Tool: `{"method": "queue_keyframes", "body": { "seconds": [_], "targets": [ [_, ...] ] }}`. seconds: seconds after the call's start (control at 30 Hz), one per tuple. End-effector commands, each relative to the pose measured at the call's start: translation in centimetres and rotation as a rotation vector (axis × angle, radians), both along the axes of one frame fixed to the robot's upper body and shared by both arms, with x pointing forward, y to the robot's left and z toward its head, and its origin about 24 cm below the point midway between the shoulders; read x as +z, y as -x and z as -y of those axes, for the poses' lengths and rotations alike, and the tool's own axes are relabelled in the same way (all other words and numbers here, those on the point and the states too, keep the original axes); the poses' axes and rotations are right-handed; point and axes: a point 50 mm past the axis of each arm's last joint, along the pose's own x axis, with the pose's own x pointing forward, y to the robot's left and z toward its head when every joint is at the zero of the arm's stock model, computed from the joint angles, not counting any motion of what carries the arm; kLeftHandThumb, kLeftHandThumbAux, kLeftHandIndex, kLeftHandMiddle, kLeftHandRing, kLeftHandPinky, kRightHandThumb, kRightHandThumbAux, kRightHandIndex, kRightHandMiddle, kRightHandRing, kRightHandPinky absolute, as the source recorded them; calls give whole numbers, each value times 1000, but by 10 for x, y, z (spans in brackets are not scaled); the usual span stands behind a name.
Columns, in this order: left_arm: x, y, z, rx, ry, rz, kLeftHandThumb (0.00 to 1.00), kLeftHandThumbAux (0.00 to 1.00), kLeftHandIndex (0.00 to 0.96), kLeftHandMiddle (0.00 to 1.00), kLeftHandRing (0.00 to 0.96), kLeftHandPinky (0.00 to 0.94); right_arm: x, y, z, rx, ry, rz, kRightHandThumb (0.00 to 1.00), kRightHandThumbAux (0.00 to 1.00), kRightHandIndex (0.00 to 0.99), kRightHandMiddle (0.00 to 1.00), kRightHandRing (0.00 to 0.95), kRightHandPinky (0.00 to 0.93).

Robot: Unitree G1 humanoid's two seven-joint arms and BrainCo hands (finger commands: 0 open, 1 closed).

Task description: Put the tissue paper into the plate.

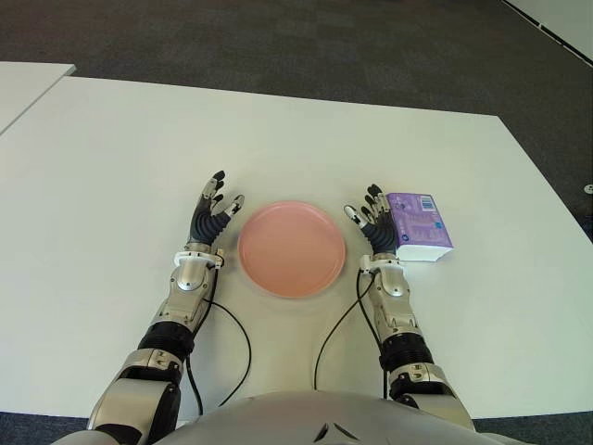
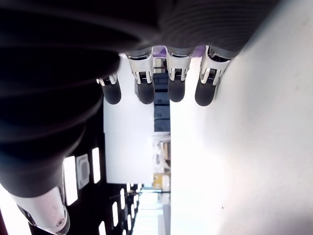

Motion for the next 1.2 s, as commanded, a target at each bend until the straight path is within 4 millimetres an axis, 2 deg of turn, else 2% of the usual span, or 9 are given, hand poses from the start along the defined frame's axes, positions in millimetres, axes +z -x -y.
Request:
{"method": "queue_keyframes", "body": {
  "seconds": [0.03, 1.2],
  "targets": [
    [-15, 9, -2, -2, 7, -91, 0, 567, 0, 0, 0, 0, -30, 18, 0, -9, -13, -168, 132, 705, 46, 56, 52, 89],
    [-14, 6, 5, 5, 35, -102, 0, 561, 0, 0, 0, 0, -31, 16, 5, -9, -14, -177, 126, 713, 49, 53, 50, 90]
  ]
}}
